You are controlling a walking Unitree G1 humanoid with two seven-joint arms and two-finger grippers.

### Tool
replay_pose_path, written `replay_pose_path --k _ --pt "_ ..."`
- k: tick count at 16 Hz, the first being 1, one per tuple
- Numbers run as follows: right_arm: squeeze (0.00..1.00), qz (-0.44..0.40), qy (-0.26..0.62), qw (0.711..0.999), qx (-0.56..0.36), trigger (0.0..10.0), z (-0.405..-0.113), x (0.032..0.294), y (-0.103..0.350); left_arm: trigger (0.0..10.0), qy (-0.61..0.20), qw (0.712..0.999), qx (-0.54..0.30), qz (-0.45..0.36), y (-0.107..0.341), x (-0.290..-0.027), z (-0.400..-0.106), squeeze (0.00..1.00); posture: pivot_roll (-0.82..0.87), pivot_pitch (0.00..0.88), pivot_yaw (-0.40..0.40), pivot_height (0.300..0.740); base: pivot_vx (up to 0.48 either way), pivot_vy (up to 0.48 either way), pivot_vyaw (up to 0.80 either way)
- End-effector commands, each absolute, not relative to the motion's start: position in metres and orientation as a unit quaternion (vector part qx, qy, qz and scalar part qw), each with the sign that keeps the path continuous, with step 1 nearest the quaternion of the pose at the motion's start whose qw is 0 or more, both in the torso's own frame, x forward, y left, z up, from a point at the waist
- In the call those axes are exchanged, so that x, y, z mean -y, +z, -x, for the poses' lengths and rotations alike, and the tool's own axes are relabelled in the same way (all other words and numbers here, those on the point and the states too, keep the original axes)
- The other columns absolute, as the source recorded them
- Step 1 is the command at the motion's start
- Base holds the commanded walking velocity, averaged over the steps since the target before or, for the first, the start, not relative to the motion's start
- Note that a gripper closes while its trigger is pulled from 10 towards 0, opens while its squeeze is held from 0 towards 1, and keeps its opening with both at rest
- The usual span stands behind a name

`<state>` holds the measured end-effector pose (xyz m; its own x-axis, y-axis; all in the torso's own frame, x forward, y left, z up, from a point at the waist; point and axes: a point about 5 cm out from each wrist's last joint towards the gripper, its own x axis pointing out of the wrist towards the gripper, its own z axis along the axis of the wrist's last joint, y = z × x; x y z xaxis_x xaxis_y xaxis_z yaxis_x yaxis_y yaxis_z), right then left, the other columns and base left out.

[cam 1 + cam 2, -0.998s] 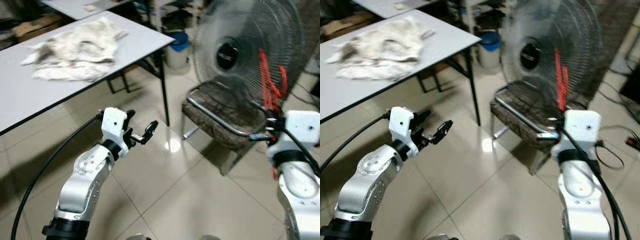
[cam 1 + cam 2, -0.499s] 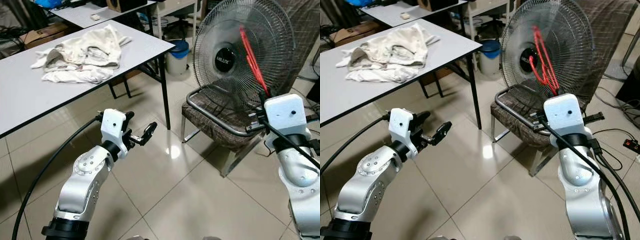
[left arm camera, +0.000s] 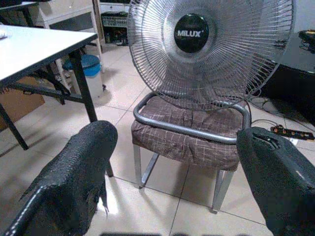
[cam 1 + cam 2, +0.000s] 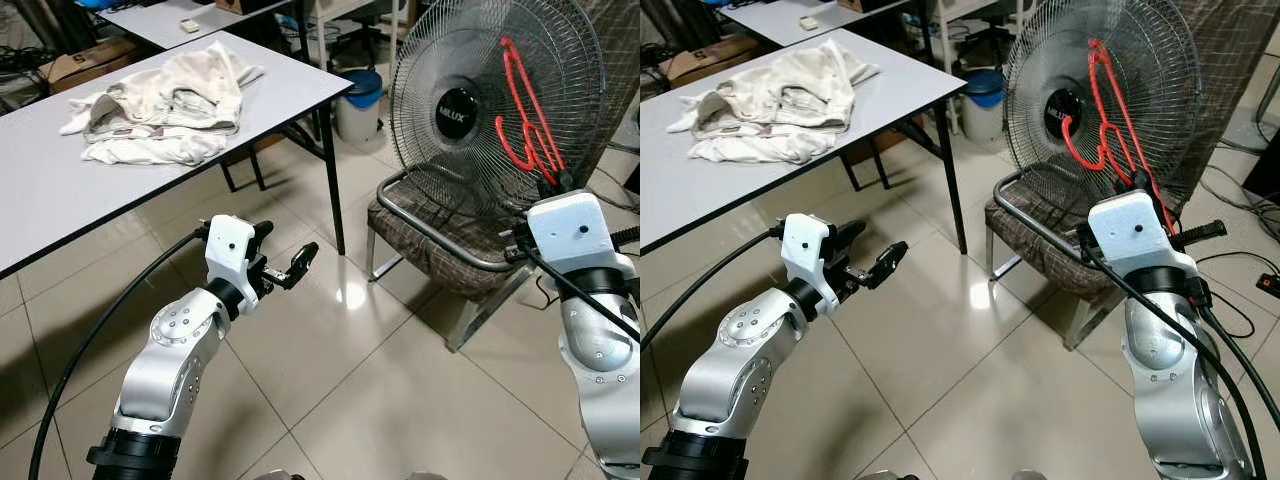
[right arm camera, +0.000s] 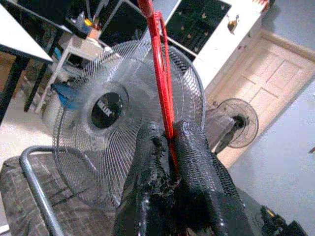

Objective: Hang hanger

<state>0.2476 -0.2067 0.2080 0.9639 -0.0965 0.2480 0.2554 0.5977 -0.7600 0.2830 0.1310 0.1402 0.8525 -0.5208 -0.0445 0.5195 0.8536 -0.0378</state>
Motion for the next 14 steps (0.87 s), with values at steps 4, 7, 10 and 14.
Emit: replay_pose_path --k 4,7,10,14 --pt "0.0 0.381 -0.089 0.914 0.105 10.0 -0.245 0.201 0.202 10.0 -0.272 0.962 -0.026 0.008 0.14 -0.133 -0.285 0.0 -0.12 0.042 0.15 0.74 0.0 0.0 0.0" --pt "0.0 0.358 -0.052 0.925 0.114 10.0 -0.243 0.191 0.198 10.0 -0.275 0.961 -0.025 0.009 0.14 -0.133 -0.285 0.0 -0.12 0.041 0.151 0.74 0.0 0.0 0.0" --pt "0.0 0.316 -0.038 0.941 0.118 10.0 -0.242 0.183 0.195 10.0 -0.277 0.96 -0.025 0.009 0.141 -0.132 -0.285 0.0 -0.12 0.042 0.155 0.74 0.0 0.0 0.0" --pt "0.0 0.171 -0.029 0.98 0.093 10.0 -0.237 0.18 0.183 10.0 -0.28 0.96 -0.025 0.007 0.141 -0.132 -0.285 0.0 -0.12 0.047 0.156 0.74 0.0 0.0 0.0"
